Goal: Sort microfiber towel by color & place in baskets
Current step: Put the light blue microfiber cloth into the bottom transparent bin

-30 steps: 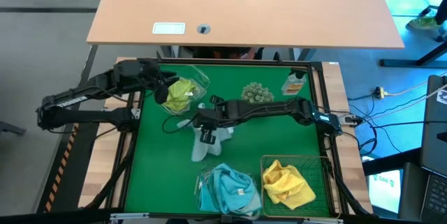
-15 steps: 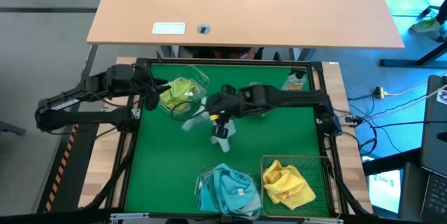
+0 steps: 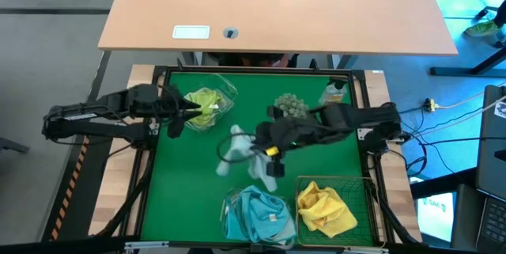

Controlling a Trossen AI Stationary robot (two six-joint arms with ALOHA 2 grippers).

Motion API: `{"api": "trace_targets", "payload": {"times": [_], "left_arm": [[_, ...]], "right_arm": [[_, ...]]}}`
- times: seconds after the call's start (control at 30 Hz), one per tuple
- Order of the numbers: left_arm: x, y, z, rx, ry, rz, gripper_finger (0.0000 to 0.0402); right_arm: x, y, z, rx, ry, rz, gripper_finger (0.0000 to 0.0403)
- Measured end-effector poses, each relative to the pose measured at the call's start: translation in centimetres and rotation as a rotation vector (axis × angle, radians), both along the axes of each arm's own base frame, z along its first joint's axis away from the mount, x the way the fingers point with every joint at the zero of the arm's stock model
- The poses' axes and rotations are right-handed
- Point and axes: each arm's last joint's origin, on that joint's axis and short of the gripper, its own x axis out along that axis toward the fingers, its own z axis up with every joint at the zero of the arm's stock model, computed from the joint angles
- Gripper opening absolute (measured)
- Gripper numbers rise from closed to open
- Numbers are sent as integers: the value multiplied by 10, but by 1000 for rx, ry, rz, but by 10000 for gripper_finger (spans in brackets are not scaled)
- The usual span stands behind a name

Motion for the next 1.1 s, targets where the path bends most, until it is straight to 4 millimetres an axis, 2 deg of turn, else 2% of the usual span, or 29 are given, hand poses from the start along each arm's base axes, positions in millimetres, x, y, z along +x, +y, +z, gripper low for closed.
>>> {"api": "trace_targets", "payload": {"times": [0.27,0.47,0.67,1.1], "left_arm": [[13,-7,-23,6,-54,-64,119],[17,-14,-30,7,-91,-116,119],[18,-20,-30,5,-97,-158,119],[18,-26,-30,4,-98,-192,119]], "right_arm": [[-28,43,12,-40,-44,78,24],[-50,65,20,-33,-77,106,24],[-61,86,21,18,-80,124,24],[-69,136,7,41,-93,207,24]]}}
